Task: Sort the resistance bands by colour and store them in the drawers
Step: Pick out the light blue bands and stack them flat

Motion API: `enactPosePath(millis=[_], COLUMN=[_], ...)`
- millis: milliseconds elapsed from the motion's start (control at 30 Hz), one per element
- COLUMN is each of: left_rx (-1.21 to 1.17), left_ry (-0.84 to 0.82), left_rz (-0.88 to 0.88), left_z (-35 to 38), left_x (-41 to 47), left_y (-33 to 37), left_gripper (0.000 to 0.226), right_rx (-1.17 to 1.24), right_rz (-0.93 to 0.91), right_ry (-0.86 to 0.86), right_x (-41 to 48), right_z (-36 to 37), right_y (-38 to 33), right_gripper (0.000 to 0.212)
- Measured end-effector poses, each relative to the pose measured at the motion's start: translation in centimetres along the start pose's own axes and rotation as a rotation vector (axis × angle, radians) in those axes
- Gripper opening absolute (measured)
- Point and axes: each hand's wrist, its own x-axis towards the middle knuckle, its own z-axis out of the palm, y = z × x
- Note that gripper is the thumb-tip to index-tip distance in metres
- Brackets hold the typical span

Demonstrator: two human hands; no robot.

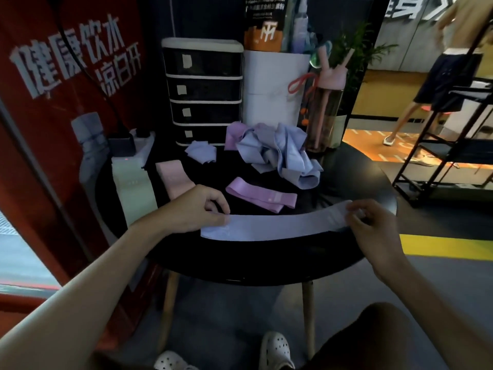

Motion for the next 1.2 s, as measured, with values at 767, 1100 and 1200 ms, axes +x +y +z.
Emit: enactPosePath(millis=[767,1100,1200], left_rx=[0.342,0.512,0.575], left_ry=[0.124,0.149,0.148], left_rz=[0.3,0.264,0.225], left_z=[5.5,6.8,7.1], left_x=[2.3,16.3,18.6], left_y=[5.5,7.5,7.3], left_gripper=[0.013,0.035,0.042], right_rx=[-0.536,-0.65,-0.639], right_rz=[-0.281,-0.287,-0.306], right_ry=[-0.252,-0.284,-0.287], right_x=[2.6,3.0,2.9], right_z=[1.5,2.5,2.5], right_y=[-0.5,1.6,1.8], right_gripper=[0.012,0.018,0.019])
